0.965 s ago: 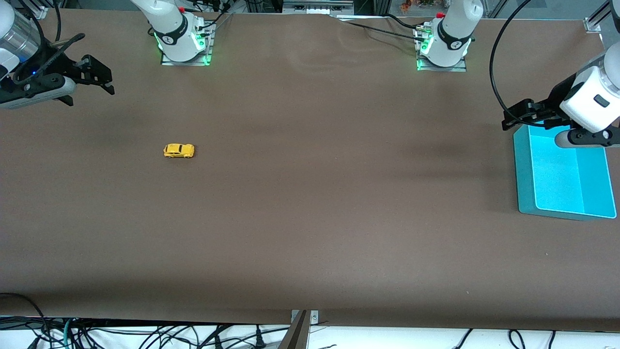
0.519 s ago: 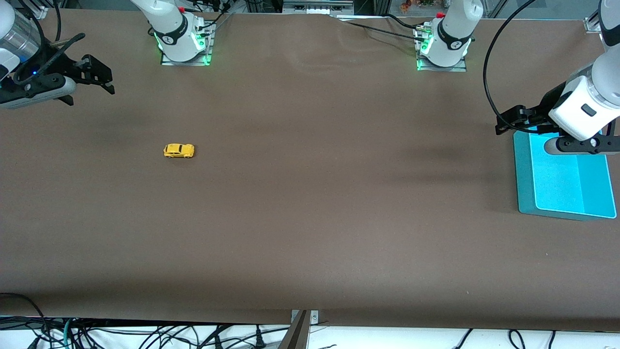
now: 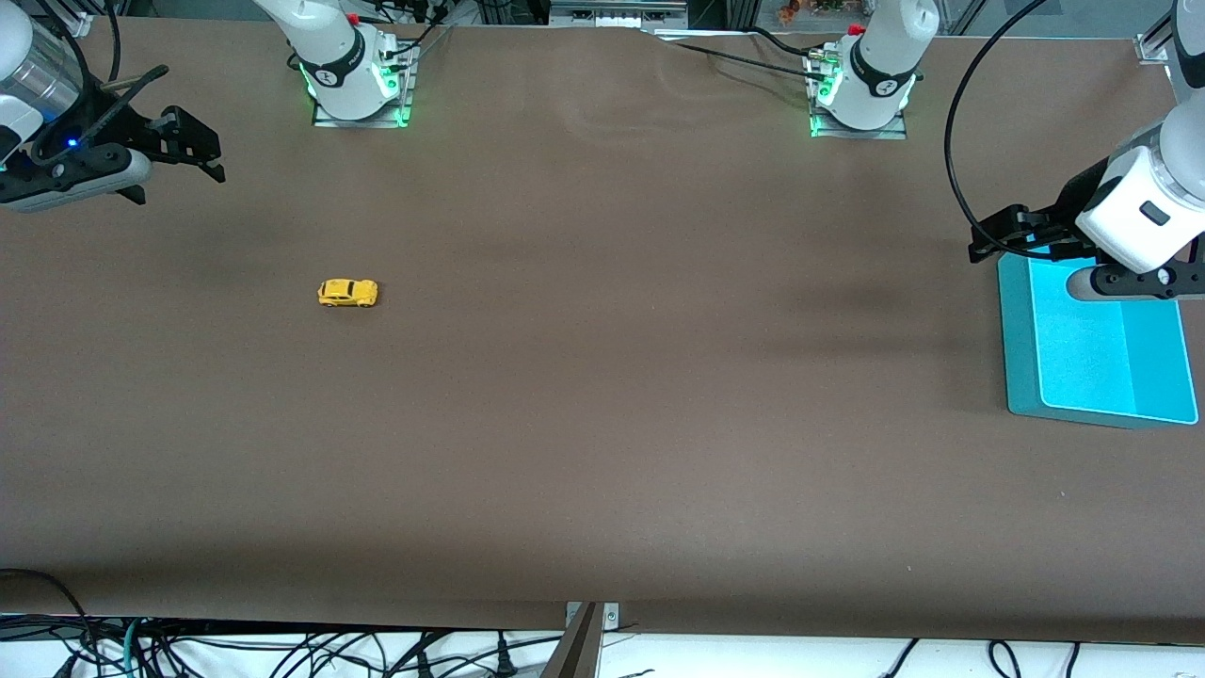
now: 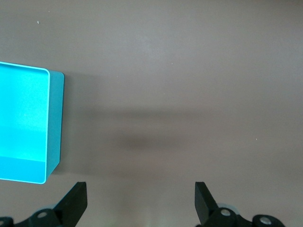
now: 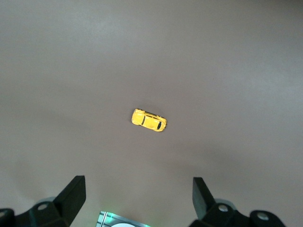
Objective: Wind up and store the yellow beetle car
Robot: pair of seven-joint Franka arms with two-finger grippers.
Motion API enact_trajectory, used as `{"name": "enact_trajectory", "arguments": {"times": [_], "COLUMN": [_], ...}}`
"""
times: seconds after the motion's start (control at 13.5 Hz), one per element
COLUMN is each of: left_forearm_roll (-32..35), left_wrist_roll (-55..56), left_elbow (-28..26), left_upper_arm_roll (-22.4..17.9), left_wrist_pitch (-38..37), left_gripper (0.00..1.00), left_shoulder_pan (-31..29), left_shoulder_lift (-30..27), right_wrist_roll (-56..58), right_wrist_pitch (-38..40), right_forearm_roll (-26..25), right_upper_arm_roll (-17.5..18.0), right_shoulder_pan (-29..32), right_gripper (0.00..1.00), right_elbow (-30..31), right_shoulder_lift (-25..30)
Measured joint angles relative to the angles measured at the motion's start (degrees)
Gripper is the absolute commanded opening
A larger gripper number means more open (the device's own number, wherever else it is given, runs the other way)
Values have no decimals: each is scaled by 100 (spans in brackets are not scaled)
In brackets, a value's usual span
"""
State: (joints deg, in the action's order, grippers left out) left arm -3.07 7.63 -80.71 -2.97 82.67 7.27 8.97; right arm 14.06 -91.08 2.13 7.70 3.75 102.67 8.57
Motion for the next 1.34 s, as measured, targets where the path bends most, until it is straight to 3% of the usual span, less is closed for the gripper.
{"name": "enact_trajectory", "arguments": {"times": [1.34], "left_forearm_roll": [0], "left_wrist_roll": [0], "left_elbow": [0], "left_upper_arm_roll": [-9], "left_wrist_pitch": [0], "left_gripper": [100], "left_shoulder_pan": [-4], "left_shoulder_lift": [41], "right_wrist_roll": [-3], "right_wrist_pitch": [12], "right_forearm_roll": [0], "right_upper_arm_roll": [90], "right_shoulder_pan": [-2], "right_gripper": [100], "right_elbow": [0], "right_shoulder_lift": [0]}}
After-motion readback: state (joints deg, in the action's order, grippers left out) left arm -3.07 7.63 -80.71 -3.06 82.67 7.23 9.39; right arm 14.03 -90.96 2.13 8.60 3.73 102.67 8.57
